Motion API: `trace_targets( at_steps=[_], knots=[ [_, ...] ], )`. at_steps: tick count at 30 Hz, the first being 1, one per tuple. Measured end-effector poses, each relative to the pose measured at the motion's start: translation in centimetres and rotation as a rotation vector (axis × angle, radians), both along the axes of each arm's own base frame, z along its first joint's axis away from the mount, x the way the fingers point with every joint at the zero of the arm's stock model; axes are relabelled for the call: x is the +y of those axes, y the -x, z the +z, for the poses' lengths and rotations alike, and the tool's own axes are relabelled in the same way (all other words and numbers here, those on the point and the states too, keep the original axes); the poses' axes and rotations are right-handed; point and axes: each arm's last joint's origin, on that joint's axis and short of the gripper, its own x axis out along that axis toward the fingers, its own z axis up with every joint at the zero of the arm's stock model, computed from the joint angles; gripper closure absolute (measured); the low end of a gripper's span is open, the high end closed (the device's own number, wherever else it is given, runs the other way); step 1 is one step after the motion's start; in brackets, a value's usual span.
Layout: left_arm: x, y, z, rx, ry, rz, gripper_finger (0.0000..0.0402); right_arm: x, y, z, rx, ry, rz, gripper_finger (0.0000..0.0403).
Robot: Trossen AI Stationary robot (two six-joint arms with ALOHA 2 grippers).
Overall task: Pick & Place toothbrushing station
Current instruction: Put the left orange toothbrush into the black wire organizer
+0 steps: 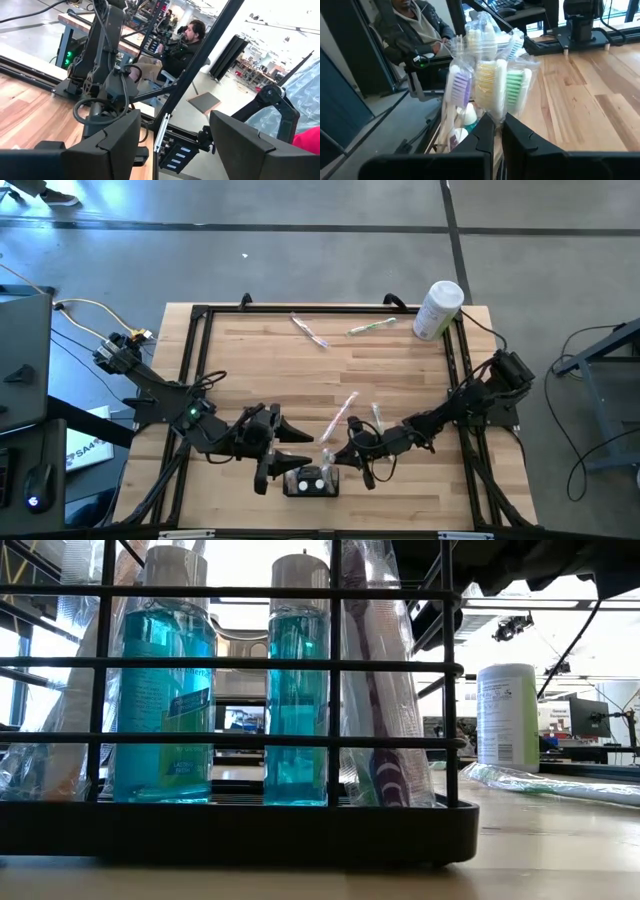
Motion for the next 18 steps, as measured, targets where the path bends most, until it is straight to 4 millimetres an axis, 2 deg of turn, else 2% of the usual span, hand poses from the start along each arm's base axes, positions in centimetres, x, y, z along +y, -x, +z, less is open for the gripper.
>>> trace_targets(
  at_steps=[12,18],
  knots=[
    [0.0,0.0,0.0,-0.001,0.005,0.001,0.0167,-0.1,0.1,0.3,0.003,-0.025,-0.03,0.0339],
    [0.0,0.0,0.0,0.0,0.021,-0.005,0.0167,-0.2,0.3,1.0,-0.011,-0.029,-0.031,0.0282]
  ],
)
